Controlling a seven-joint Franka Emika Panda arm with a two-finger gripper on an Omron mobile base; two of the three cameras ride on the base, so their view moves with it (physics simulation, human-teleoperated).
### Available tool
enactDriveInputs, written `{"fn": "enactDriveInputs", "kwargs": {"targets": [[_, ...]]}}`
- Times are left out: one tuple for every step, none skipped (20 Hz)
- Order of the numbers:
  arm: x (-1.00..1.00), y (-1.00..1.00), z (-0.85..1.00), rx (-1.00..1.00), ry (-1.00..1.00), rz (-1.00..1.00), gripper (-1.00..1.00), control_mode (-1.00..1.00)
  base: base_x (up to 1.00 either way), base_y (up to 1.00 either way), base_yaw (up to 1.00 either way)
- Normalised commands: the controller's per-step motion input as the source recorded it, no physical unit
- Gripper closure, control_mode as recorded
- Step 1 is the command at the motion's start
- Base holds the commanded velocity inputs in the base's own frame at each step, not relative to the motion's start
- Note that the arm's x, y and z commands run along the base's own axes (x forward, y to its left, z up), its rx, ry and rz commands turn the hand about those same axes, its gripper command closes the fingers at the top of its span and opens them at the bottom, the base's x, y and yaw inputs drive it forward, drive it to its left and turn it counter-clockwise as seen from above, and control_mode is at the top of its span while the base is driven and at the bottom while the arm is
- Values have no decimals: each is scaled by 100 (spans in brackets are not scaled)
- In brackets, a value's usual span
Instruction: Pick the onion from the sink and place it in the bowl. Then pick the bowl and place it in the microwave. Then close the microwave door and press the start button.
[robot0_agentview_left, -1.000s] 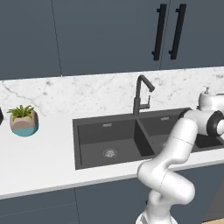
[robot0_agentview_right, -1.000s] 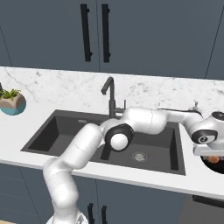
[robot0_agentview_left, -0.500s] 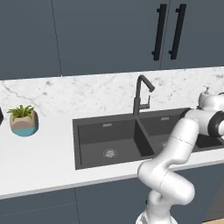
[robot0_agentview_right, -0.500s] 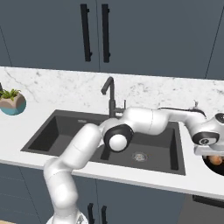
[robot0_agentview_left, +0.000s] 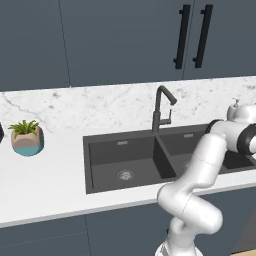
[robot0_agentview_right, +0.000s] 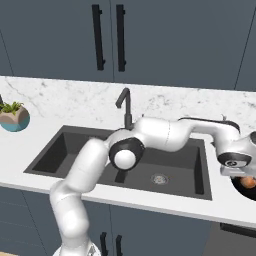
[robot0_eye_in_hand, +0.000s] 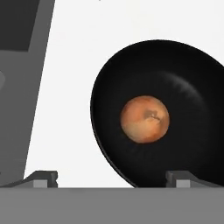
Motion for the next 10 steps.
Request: {"fn": "enactDriveInputs", "kwargs": {"targets": [[0, 87, 0, -9, 12, 0, -100, -100, 0, 0, 0], [9, 79, 0, -9, 15, 0, -100, -100, 0, 0, 0], [9, 63, 0, -7, 15, 0, -100, -100, 0, 0, 0], [18, 64, 6, -8, 17, 0, -100, -100, 0, 0, 0], [25, 64, 13, -9, 18, 0, -100, -100, 0, 0, 0], [28, 41, 6, -9, 19, 0, -100, -100, 0, 0, 0], [34, 26, 0, -8, 17, 0, -100, -100, 0, 0, 0], [32, 21, 0, -8, 16, 0, -100, -100, 0, 0, 0], [42, 14, 0, -7, 13, 0, -100, -100, 0, 0, 0], [40, 6, 0, -7, 10, 0, -100, -100, 0, 0, 0]]}}
